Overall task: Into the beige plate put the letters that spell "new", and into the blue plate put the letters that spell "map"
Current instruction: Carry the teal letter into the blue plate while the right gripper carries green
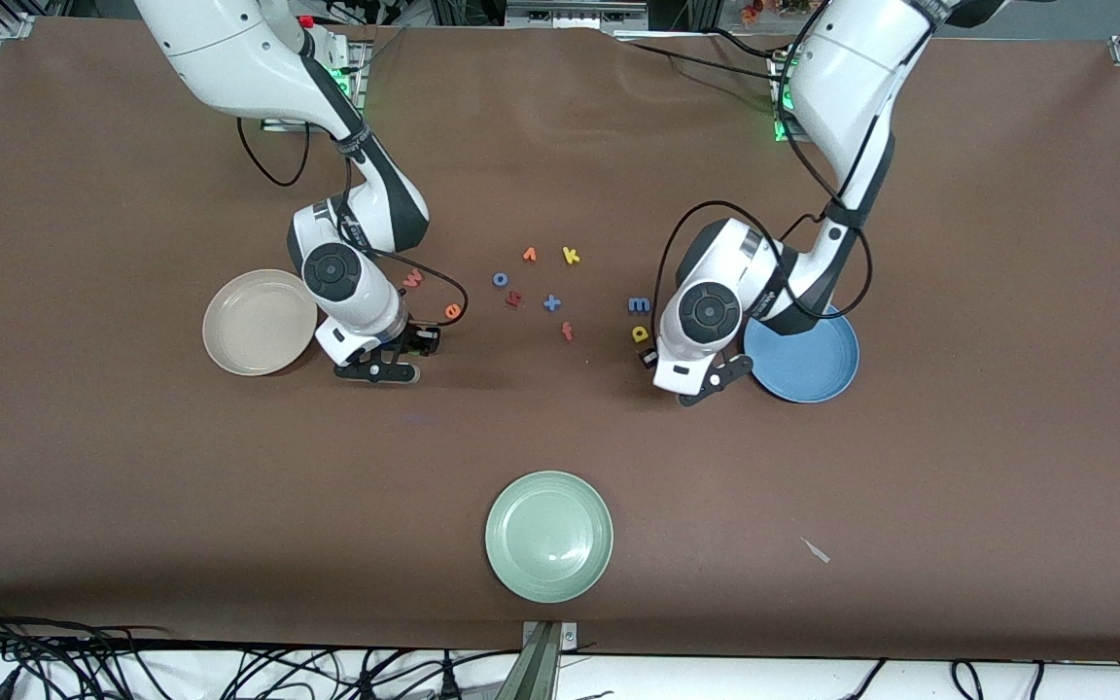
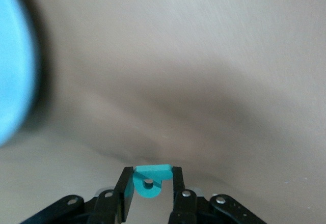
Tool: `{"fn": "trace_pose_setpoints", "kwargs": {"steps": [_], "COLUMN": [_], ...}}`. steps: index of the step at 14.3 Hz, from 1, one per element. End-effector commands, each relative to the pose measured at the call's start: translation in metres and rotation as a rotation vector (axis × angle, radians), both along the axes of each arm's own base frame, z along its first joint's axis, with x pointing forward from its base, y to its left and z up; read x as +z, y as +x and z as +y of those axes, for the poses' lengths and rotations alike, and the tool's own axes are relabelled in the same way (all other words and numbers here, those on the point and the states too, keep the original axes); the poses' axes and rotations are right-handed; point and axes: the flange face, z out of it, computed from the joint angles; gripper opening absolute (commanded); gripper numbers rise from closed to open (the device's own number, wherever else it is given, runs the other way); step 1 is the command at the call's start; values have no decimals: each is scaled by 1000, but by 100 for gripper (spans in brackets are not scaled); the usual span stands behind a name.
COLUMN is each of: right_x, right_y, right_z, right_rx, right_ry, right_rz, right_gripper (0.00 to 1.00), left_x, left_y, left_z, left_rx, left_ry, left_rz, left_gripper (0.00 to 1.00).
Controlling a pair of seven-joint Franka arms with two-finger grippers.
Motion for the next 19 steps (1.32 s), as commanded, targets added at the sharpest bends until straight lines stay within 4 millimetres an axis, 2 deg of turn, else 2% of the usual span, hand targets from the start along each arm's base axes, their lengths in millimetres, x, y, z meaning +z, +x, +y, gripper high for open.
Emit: {"fn": "trace_pose_setpoints", "kwargs": {"steps": [1, 3, 5, 6, 7, 9, 10, 12, 13, 14, 16, 17, 19], "right_x": [-5, -5, -6, -6, -6, -8, -9, -8, -3, 5, 25, 39, 57], "right_y": [0, 0, 0, -1, 0, -1, -2, -1, 3, 10, 21, 21, 22], "right_z": [6, 7, 7, 8, 7, 8, 9, 9, 10, 12, 8, 1, -20], "right_rx": [-8, -6, -9, -6, -6, -6, -5, -2, 6, 14, 16, 39, 100], "right_ry": [4, 4, 4, 5, 4, 4, 4, 4, 9, 13, -12, -29, -48], "right_rz": [-2, -2, -1, -1, -1, 0, 0, -1, -10, -18, 29, 65, 84], "right_gripper": [44, 42, 38, 36, 35, 33, 32, 26, 24, 24, 22, 20, 20], "left_x": [34, 46, 38, 30, 22, 4, -8, -23, -22, -22, -15, -4, 20], "left_y": [11, 24, 29, 36, 37, 35, 29, 24, 25, 25, 26, 28, 24], "left_z": [46, 83, 110, 141, 163, 189, 196, 197, 201, 201, 196, 189, 156], "left_rx": [-103, -142, -172, -169, -194, -239, -266, -328, -324, -324, -323, -324, -352], "left_ry": [17, -5, -18, -28, -49, -76, -87, -108, -110, -110, -114, -112, -131], "left_rz": [46, 63, 88, 104, 118, 135, 152, 179, 179, 179, 175, 166, 142], "left_gripper": [8, 9, 9, 10, 11, 12, 14, 19, 38, 99, 100, 100, 100]}}
